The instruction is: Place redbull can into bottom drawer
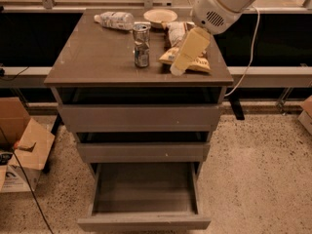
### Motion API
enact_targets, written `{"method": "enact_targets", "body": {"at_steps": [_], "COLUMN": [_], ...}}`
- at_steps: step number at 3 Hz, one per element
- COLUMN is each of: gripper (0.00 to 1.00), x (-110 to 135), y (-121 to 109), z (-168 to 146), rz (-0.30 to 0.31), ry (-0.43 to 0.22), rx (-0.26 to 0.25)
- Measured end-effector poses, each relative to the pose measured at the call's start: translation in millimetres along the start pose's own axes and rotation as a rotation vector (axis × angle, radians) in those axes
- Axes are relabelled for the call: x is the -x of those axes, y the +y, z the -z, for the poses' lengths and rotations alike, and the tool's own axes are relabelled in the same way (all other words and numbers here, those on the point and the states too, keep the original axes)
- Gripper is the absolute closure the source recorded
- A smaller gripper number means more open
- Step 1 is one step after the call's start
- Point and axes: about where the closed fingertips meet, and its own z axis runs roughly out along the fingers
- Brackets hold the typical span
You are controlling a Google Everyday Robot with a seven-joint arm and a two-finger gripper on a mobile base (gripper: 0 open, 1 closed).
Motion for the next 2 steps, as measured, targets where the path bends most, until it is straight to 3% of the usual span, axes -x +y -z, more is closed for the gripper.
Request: {"method": "enact_targets", "body": {"at_steps": [1, 2], "gripper": [0.0, 0.0], "x": [38, 74], "y": [-18, -31], "z": [-37, -73], "rz": [-0.062, -0.084], "ry": [-0.064, -0.116], "rx": [-0.019, -0.025]}}
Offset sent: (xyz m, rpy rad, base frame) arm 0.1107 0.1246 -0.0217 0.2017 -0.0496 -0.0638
